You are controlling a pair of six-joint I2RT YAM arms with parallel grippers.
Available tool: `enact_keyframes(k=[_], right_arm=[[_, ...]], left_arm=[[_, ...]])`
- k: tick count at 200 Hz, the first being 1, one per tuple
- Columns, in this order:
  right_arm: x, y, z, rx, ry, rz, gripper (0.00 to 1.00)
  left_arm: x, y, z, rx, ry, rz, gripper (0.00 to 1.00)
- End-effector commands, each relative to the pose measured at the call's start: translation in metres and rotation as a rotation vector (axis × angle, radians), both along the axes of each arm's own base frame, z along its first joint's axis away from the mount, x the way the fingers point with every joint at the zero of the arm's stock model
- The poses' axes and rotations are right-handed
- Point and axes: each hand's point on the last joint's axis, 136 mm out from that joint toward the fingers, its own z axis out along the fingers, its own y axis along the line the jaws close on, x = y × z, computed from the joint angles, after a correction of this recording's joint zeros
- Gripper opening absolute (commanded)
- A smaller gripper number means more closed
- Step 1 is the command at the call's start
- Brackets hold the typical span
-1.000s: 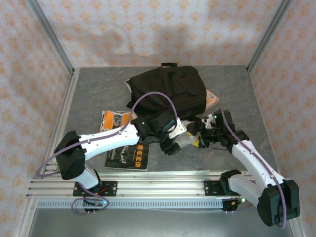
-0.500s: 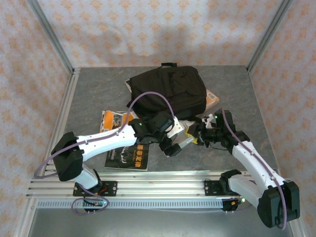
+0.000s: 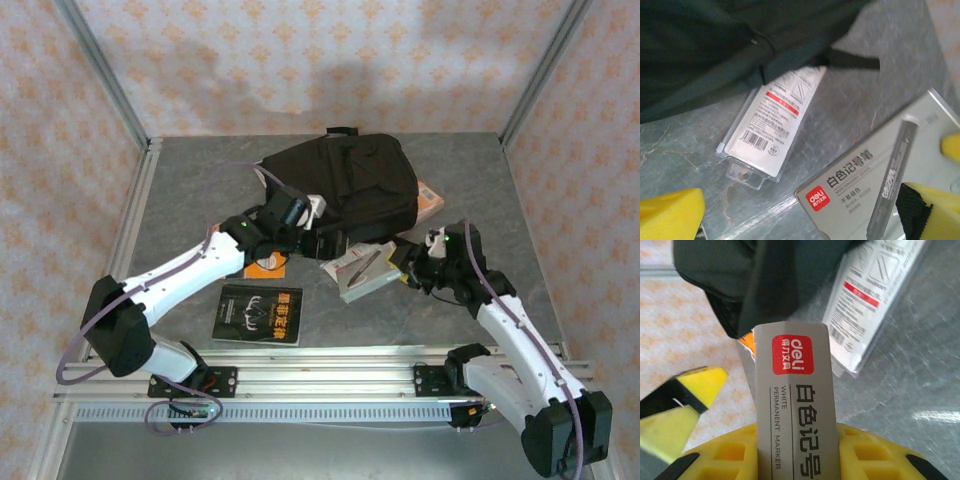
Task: Pack the student bag
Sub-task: Pass the pencil case.
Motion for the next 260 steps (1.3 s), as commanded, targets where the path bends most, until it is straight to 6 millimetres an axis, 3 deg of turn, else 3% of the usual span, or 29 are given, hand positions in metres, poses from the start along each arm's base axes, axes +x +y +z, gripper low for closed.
enact_keyframes(k=[1, 32, 55, 69, 95, 124, 162, 223, 246, 260], right_arm=[[0.026, -0.004, 0.062, 0.063, -0.187, -0.088, 0.26], [0.036, -0.002, 0.103, 0.135, -0.286, -0.120, 0.27], [0.041, -0.001, 0.125, 0.208, -0.331, -0.140, 0.27], [0.043, -0.001, 0.135, 0.236, -0.348, -0.152, 0.26], [0.046, -0.001, 0.149, 0.287, -0.378, -0.168, 0.27], [0.050, -0.002, 0.159, 0.376, -0.382, -0.203, 0.27], [0.051, -0.002, 0.159, 0.410, -0.374, -0.216, 0.27], [0.045, -0.001, 0.142, 0.338, -0.338, -0.188, 0.27], [0.046, -0.003, 0.132, 0.295, -0.317, -0.198, 0.37], [0.047, -0.003, 0.131, 0.280, -0.312, -0.198, 0.55]], left_arm=[[0.002, -0.002, 0.015, -0.166, 0.191, 0.187, 1.00], [0.017, -0.004, 0.021, -0.316, 0.309, 0.278, 1.00], [0.025, -0.031, 0.061, -0.511, 0.283, 0.185, 1.00], [0.027, -0.045, 0.084, -0.622, 0.281, 0.136, 1.00], [0.029, -0.056, 0.107, -0.758, 0.291, 0.096, 1.00], [0.032, -0.062, 0.110, -0.839, 0.328, 0.099, 0.95], [0.035, -0.066, 0.124, -0.945, 0.335, 0.091, 0.85], [0.035, -0.064, 0.133, -0.972, 0.316, 0.084, 0.41], [0.033, -0.062, 0.130, -0.944, 0.318, 0.085, 0.30], [0.032, -0.058, 0.129, -0.928, 0.315, 0.090, 0.30]])
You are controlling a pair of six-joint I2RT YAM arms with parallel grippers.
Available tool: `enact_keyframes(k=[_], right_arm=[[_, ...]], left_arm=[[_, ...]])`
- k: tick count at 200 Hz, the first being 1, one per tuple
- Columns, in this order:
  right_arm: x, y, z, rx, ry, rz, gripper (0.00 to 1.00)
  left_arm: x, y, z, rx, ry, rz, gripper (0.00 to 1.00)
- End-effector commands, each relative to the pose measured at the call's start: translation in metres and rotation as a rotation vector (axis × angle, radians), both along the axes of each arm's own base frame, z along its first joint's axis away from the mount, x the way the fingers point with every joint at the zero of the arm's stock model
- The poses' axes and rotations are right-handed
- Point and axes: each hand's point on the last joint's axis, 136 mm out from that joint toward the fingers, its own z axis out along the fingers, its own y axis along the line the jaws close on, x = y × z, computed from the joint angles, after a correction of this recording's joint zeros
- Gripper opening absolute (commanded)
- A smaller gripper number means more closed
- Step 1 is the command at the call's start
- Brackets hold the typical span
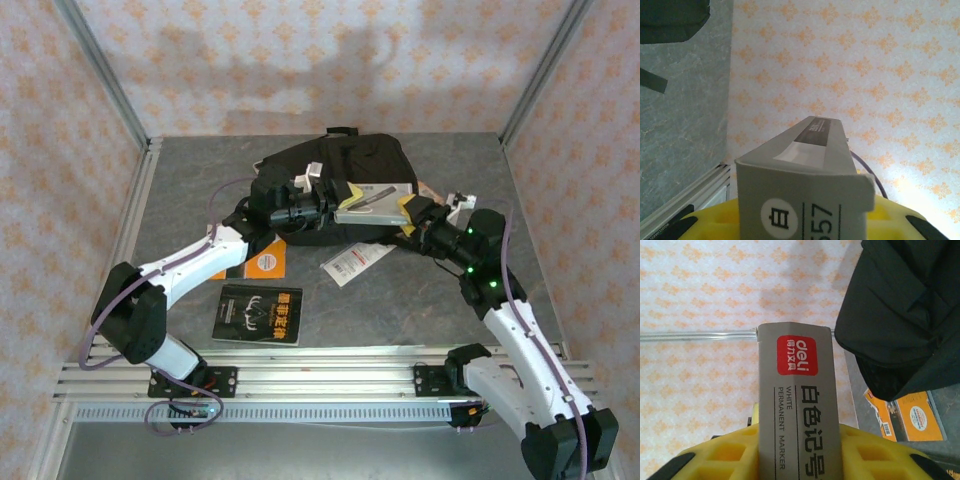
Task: Pack the student bag
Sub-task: Pass the pencil case, then open the student bag at the center of the table.
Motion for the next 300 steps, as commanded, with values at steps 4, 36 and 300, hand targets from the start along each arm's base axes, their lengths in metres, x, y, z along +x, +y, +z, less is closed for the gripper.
enact_keyframes(k=[4, 36, 300], right_arm=[[-0.002, 0.000, 0.004, -0.067, -0.019, 0.009, 0.61], [-0.004, -0.012, 0.002, -0.253, -0.014, -0.018, 0.81], [0.195, 0.256, -0.120, -1.374, -0.131, 0.129, 0.97]], left_arm=[[-0.007, 0.007, 0.020, -0.010, -0.056, -0.014, 0.30], [0.000, 0.043, 0.017, 0.077, -0.058, 0.060, 0.32], [-0.114, 0.333, 0.048, 1.079, -0.222, 0.913, 0.31]])
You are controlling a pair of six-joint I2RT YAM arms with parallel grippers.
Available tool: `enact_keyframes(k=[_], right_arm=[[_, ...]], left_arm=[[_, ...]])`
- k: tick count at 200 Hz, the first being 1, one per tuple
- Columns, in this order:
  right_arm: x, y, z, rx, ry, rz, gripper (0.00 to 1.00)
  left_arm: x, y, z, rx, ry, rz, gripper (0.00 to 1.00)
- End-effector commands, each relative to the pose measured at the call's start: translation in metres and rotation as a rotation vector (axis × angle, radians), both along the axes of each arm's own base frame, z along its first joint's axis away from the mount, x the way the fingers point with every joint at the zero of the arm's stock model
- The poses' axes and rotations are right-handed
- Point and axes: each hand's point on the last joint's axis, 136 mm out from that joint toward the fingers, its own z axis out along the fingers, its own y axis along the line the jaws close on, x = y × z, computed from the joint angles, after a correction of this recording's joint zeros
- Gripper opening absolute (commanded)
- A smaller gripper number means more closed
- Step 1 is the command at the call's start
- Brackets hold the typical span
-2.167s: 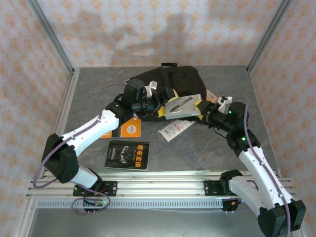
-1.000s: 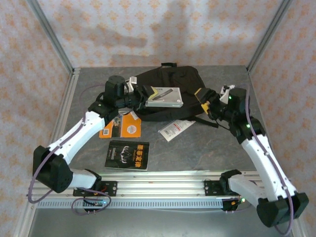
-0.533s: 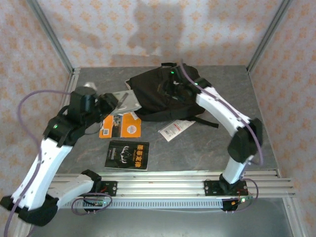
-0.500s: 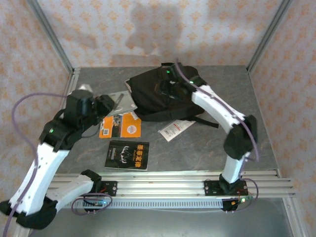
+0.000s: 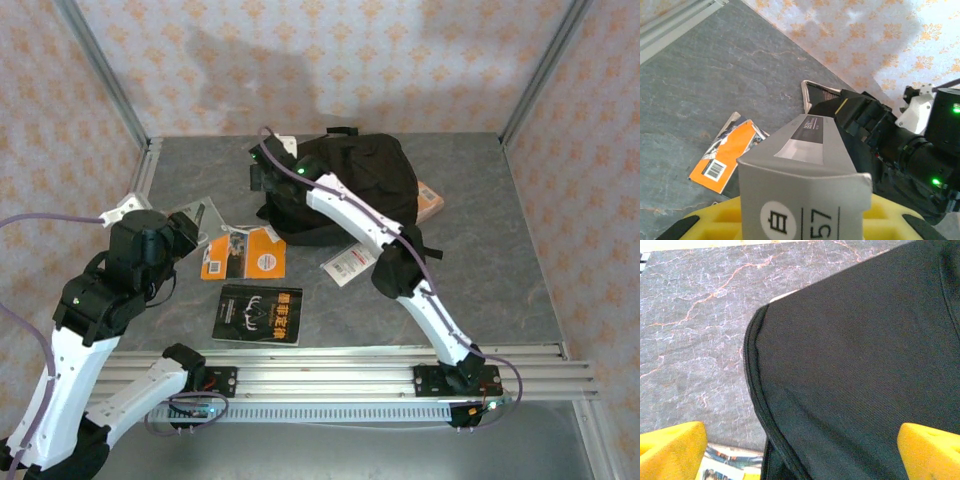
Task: Pack the student bag
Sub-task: Open the student bag at the center of the table.
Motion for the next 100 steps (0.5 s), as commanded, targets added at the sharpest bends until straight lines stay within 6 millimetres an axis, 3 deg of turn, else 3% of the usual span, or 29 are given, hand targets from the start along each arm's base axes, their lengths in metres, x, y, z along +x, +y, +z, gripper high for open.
enact_keyframes(k=[1, 27, 43, 63, 100], right_arm=[[0.012, -0.013, -0.011, -0.107, -0.053, -0.057, 0.97], [0.018, -0.027, -0.023, -0.193, -0.067, -0.091, 0.85], [0.024, -0.037, -0.024, -0.219, -0.073, -0.112, 0.64], [0.031, -0.043, -0.010, -0.207, -0.099, -0.125, 0.34], [0.032, -0.052, 0.024, -0.159, -0.122, -0.122, 0.00]], left_arm=[[0.003, 0.009, 0.008, 0.046, -0.038, 0.026, 0.31], [0.008, 0.004, 0.005, 0.047, -0.031, 0.010, 0.32], [0.012, 0.000, 0.001, 0.046, -0.019, -0.004, 0.32], [0.013, -0.002, -0.004, 0.046, -0.006, -0.013, 0.32], [0.016, -0.003, -0.007, 0.055, 0.001, -0.013, 0.32]])
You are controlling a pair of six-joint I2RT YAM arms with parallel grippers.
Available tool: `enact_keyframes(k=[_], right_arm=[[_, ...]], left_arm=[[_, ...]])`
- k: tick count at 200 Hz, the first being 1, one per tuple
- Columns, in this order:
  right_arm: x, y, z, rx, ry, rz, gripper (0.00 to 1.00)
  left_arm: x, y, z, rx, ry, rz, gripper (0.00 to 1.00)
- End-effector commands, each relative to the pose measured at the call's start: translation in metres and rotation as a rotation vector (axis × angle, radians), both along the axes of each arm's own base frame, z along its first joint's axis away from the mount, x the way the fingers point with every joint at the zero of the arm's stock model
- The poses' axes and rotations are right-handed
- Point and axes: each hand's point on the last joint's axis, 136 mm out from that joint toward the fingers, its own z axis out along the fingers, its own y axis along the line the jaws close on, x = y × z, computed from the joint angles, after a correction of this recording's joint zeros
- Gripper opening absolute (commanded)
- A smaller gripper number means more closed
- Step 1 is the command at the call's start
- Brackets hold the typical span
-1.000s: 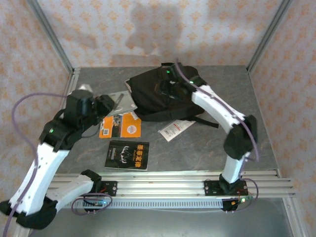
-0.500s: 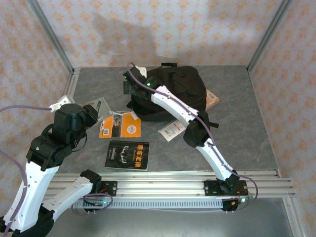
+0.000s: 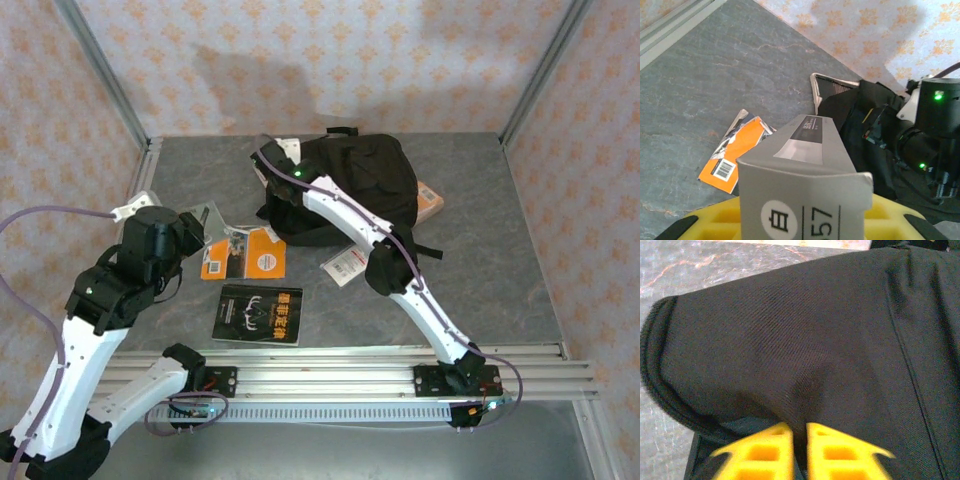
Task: Pack the student bag
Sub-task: Open the student bag at the center of the table, then place the pencil case in the student bag.
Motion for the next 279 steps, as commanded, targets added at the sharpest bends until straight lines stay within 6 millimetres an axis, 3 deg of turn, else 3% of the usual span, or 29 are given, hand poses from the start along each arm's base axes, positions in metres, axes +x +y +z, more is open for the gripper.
enact_keyframes(k=[1, 47, 91, 106, 145, 185, 233, 279], right_arm=[[0.005, -0.021, 0.053, 0.028, -0.073, -0.037, 0.00], [-0.001, -0.048, 0.094, 0.048, -0.094, -0.058, 0.00], [-0.019, -0.087, 0.135, 0.101, -0.140, -0.148, 0.00], [-0.028, -0.096, 0.141, 0.145, -0.154, -0.154, 0.00], [-0.041, -0.110, 0.139, 0.325, -0.111, -0.112, 0.00], [-0.049, -0.109, 0.138, 0.475, -0.051, -0.002, 0.00], [-0.050, -0.112, 0.129, 0.635, 0.016, 0.035, 0.00], [-0.057, -0.113, 0.136, 0.682, 0.047, 0.096, 0.00]], left_arm=[[0.007, 0.000, 0.009, 0.007, -0.045, 0.004, 0.32], [0.015, -0.006, 0.011, 0.019, -0.052, -0.017, 0.32], [0.034, -0.034, -0.004, -0.056, -0.021, -0.100, 0.32], [0.043, -0.044, -0.007, -0.076, -0.011, -0.127, 0.32], [0.069, -0.071, -0.031, -0.134, 0.041, -0.190, 0.33], [0.114, -0.110, -0.035, -0.204, 0.006, -0.301, 0.32], [0.166, -0.179, -0.041, -0.390, -0.023, -0.512, 0.31], [0.182, -0.195, -0.025, -0.434, -0.137, -0.593, 0.31]])
